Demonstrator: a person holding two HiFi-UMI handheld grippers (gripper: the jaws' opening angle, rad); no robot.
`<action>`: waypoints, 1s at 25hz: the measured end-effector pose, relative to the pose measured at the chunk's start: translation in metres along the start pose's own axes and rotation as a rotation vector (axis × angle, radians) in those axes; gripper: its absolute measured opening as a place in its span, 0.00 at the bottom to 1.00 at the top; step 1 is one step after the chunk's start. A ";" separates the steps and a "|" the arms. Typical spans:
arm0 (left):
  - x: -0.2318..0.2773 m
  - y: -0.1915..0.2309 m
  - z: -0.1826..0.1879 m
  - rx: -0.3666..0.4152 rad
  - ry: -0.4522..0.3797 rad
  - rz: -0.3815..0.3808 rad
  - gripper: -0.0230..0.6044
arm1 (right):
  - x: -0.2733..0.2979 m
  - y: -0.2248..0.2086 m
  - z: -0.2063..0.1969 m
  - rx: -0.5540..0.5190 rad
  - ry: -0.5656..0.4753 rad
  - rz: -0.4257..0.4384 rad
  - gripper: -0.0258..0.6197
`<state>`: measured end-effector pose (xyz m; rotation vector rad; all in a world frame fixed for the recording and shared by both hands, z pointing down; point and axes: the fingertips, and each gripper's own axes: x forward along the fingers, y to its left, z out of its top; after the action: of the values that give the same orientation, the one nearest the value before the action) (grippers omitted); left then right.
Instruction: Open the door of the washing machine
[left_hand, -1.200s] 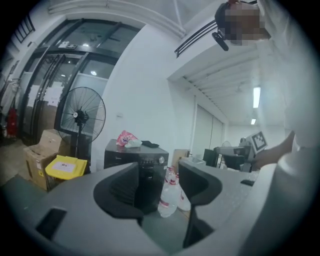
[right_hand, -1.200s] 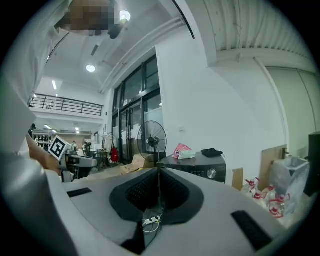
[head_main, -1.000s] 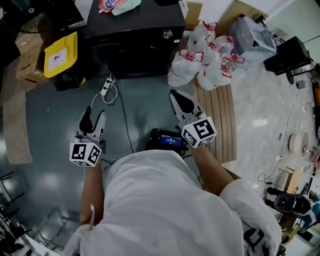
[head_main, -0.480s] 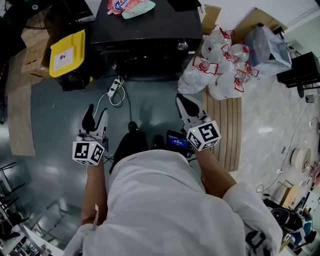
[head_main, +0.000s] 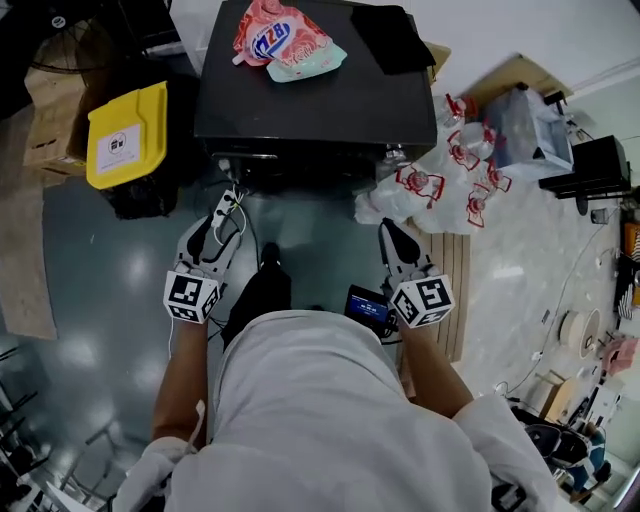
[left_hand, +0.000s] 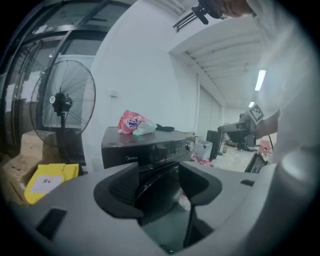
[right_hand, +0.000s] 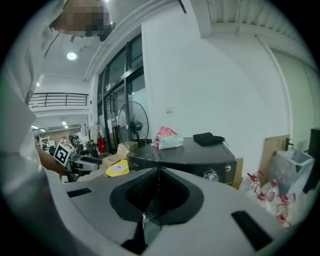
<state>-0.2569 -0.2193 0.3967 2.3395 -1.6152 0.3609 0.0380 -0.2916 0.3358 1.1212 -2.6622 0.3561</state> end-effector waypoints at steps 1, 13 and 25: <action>0.010 0.014 -0.004 0.007 0.017 -0.016 0.43 | 0.013 -0.002 0.004 -0.001 0.007 -0.012 0.09; 0.121 0.089 -0.079 0.123 0.232 -0.285 0.43 | 0.110 -0.027 -0.020 0.012 0.065 -0.095 0.09; 0.210 0.083 -0.201 0.235 0.382 -0.419 0.43 | 0.175 -0.064 -0.130 0.010 0.072 -0.049 0.09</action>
<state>-0.2721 -0.3570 0.6650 2.4985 -0.9249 0.8733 -0.0191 -0.4115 0.5202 1.1516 -2.5685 0.3936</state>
